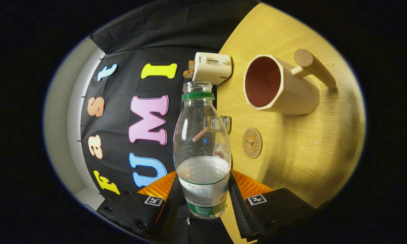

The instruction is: Take the bottle from table, then pour the juice into the cup, finally place the bottle on the coaster

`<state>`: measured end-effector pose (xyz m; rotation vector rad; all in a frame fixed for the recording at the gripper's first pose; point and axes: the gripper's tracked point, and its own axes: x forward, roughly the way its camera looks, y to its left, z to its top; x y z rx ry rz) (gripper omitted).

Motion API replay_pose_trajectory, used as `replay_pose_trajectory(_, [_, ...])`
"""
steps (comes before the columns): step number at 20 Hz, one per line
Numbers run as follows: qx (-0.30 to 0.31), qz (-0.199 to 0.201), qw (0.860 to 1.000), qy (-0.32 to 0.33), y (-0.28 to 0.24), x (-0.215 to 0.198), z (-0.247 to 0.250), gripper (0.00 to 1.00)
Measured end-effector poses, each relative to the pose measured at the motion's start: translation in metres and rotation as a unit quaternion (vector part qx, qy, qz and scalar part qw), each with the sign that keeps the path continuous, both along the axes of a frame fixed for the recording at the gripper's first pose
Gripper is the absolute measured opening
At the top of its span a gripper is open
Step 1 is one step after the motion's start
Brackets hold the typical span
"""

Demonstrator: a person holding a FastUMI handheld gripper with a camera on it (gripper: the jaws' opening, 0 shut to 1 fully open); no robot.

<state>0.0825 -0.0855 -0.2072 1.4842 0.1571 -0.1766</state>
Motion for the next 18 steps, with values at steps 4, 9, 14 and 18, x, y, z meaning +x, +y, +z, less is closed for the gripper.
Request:
replay_pose_trajectory(4, [0.033,-0.002,0.999,0.000,0.0025,-0.0008,-0.0024,0.74])
replay_pose_trajectory(9, [0.068,-0.010,0.998,0.006,0.0036,-0.0014,-0.0041,0.74])
replay_pose_trajectory(14, [0.076,-0.006,0.997,0.011,0.0069,-0.0011,-0.0075,0.74])
replay_pose_trajectory(18, [0.088,-0.010,0.996,0.011,0.0069,0.0002,-0.0092,0.74])
